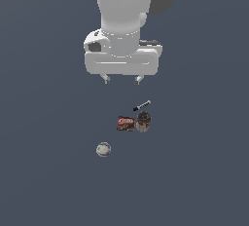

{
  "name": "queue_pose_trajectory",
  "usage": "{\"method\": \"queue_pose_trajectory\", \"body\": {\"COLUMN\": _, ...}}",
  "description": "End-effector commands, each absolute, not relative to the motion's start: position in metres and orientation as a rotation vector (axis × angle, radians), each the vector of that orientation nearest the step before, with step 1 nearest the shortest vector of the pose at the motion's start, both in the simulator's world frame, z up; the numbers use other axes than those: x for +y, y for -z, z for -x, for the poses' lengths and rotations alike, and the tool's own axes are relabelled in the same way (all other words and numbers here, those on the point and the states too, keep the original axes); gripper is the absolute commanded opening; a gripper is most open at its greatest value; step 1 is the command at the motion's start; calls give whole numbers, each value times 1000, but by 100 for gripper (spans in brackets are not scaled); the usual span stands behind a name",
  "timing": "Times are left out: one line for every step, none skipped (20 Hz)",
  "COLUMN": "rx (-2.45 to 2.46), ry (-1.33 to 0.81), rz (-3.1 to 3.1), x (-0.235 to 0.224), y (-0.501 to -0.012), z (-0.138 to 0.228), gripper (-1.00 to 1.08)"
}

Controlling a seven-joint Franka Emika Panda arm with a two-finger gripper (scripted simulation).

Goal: Pick up a designated object from a clutter of objects.

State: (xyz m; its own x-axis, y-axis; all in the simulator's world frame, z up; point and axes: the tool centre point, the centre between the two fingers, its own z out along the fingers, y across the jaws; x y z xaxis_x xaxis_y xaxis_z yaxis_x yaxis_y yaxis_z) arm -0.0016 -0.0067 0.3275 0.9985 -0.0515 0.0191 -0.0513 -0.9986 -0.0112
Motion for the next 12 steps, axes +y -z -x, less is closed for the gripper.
{"method": "queue_pose_trajectory", "body": {"rx": 80, "ry": 30, "rz": 3130, "x": -7, "y": -328, "z": 2, "gripper": 100}}
{"method": "queue_pose_trajectory", "body": {"rx": 82, "ry": 29, "rz": 3130, "x": -7, "y": -327, "z": 2, "gripper": 100}}
{"method": "queue_pose_trajectory", "body": {"rx": 88, "ry": 26, "rz": 3131, "x": -10, "y": -327, "z": 2, "gripper": 100}}
{"method": "queue_pose_trajectory", "body": {"rx": 96, "ry": 21, "rz": 3132, "x": -13, "y": -326, "z": 3, "gripper": 100}}
{"method": "queue_pose_trajectory", "body": {"rx": 108, "ry": 14, "rz": 3134, "x": -18, "y": -325, "z": 4, "gripper": 100}}
{"method": "queue_pose_trajectory", "body": {"rx": 123, "ry": 4, "rz": 3136, "x": -24, "y": -323, "z": 5, "gripper": 100}}
{"method": "queue_pose_trajectory", "body": {"rx": 138, "ry": -5, "rz": 3138, "x": -31, "y": -322, "z": 7, "gripper": 100}}
{"method": "queue_pose_trajectory", "body": {"rx": 149, "ry": -13, "rz": 3139, "x": -35, "y": -321, "z": 9, "gripper": 100}}
{"method": "queue_pose_trajectory", "body": {"rx": 157, "ry": -18, "rz": 3140, "x": -39, "y": -321, "z": 10, "gripper": 100}}
{"method": "queue_pose_trajectory", "body": {"rx": 161, "ry": -21, "rz": 3141, "x": -41, "y": -321, "z": 11, "gripper": 100}}
{"method": "queue_pose_trajectory", "body": {"rx": 161, "ry": -22, "rz": 3141, "x": -41, "y": -321, "z": 12, "gripper": 100}}
{"method": "queue_pose_trajectory", "body": {"rx": 161, "ry": -22, "rz": 3141, "x": -41, "y": -321, "z": 12, "gripper": 100}}
